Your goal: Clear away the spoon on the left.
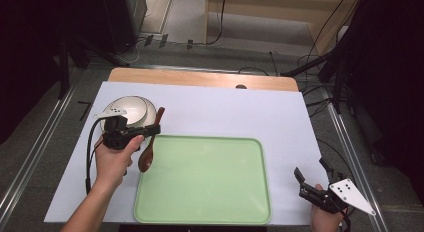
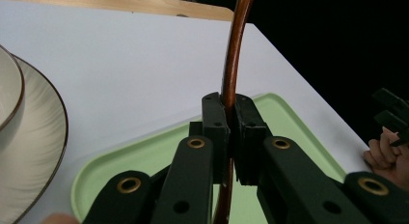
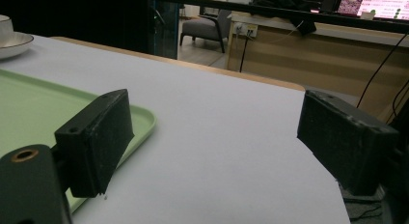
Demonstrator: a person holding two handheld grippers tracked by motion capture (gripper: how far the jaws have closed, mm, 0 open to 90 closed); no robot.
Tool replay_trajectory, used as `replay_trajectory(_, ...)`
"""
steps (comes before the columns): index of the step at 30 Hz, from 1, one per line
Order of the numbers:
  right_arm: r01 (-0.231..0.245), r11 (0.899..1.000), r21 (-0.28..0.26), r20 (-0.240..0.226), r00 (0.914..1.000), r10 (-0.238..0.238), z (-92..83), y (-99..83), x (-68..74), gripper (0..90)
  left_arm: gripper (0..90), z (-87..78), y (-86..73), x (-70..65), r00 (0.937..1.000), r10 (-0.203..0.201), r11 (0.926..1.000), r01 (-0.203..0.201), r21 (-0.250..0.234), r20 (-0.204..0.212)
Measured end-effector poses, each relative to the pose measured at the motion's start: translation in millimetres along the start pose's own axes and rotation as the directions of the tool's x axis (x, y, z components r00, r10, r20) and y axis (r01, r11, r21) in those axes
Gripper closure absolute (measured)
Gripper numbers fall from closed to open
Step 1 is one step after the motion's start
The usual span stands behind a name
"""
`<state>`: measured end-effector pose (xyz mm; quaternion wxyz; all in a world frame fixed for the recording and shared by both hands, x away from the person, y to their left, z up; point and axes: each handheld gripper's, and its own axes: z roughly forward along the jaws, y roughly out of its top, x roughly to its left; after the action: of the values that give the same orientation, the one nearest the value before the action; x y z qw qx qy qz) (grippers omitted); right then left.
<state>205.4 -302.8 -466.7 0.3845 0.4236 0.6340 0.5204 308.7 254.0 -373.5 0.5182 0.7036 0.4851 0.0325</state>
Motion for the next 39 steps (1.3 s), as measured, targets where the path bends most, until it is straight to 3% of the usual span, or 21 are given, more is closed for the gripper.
replay_trajectory(7,-0.001,1.000,0.000,0.000,1.0000,0.001,-0.2,0.0,-0.1,13.2,85.7,2.4,-17.5,0.2,0.9988,-0.044,0.9990,0.044,0.002,0.018)
replay_trajectory(13,-0.001,1.000,0.001,0.002,1.0000,0.001,0.2,-0.1,0.1,13.2,85.7,4.2,-30.6,-3.1,0.9986,-0.045,0.9988,0.045,0.019,0.026)
replay_trajectory(17,-0.002,1.000,0.000,0.003,1.0000,0.002,0.2,-0.2,0.0,13.2,85.7,4.8,-41.6,-0.8,0.9956,-0.083,0.9965,0.082,0.016,0.044)
replay_trajectory(26,0.000,1.000,0.000,0.004,1.0000,0.000,0.3,-0.2,0.2,13.2,85.7,8.3,-55.1,0.4,0.9921,-0.110,0.9933,0.107,0.043,0.060)
replay_trajectory(30,0.003,1.000,0.002,0.002,1.0000,-0.003,0.4,-0.2,0.6,13.2,85.7,10.6,-58.8,3.2,0.9890,-0.129,0.9907,0.126,0.051,0.071)
replay_trajectory(36,0.003,1.000,0.002,0.003,1.0000,-0.003,0.5,-0.3,0.6,13.2,85.5,14.0,-64.3,13.9,0.9877,-0.146,0.9883,0.144,0.053,0.054)
replay_trajectory(39,0.004,1.000,0.002,0.003,1.0000,-0.004,0.6,-0.3,0.6,13.2,85.0,16.1,-67.6,19.9,0.9832,-0.167,0.9847,0.163,0.060,0.073)
